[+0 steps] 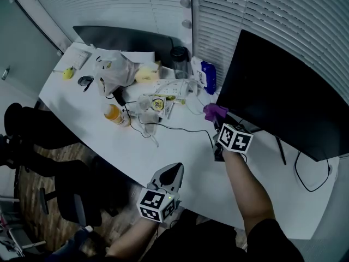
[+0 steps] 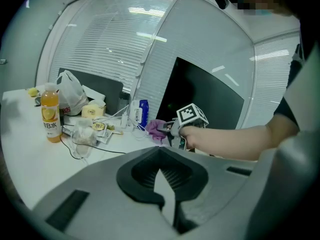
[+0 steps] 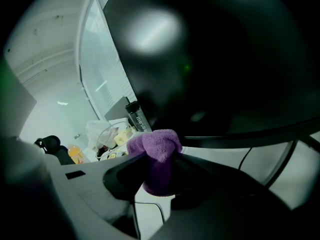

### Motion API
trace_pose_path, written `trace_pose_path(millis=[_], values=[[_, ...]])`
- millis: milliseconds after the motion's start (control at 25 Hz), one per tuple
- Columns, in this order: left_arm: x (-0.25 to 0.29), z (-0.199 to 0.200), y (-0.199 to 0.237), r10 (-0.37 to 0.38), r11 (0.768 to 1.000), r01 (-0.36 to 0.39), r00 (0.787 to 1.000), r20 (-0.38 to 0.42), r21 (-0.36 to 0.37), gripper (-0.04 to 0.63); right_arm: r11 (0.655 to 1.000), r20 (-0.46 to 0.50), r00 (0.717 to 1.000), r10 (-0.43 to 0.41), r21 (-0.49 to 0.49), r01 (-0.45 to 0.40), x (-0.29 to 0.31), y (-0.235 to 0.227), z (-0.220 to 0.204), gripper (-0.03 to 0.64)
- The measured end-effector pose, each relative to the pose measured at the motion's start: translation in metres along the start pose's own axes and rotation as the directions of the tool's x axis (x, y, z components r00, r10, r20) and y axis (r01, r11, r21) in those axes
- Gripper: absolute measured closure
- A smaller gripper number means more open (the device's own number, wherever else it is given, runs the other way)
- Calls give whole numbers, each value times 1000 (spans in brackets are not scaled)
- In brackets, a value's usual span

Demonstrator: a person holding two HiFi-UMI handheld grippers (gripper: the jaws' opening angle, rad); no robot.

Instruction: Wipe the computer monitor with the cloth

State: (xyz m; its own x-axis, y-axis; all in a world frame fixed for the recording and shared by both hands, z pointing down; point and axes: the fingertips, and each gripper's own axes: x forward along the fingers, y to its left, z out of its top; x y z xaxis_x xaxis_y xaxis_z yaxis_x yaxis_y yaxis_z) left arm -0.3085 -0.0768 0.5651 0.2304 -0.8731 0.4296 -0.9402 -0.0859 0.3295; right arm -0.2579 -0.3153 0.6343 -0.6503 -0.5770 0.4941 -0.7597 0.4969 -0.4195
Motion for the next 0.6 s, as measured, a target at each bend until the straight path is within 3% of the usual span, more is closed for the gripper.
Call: trace_pose_path(millis=[600], values=[[8,2,-1,-47,999,47,999,23,1,591,1000,5,1000,10,-8,-10,-6,17,-4,474]])
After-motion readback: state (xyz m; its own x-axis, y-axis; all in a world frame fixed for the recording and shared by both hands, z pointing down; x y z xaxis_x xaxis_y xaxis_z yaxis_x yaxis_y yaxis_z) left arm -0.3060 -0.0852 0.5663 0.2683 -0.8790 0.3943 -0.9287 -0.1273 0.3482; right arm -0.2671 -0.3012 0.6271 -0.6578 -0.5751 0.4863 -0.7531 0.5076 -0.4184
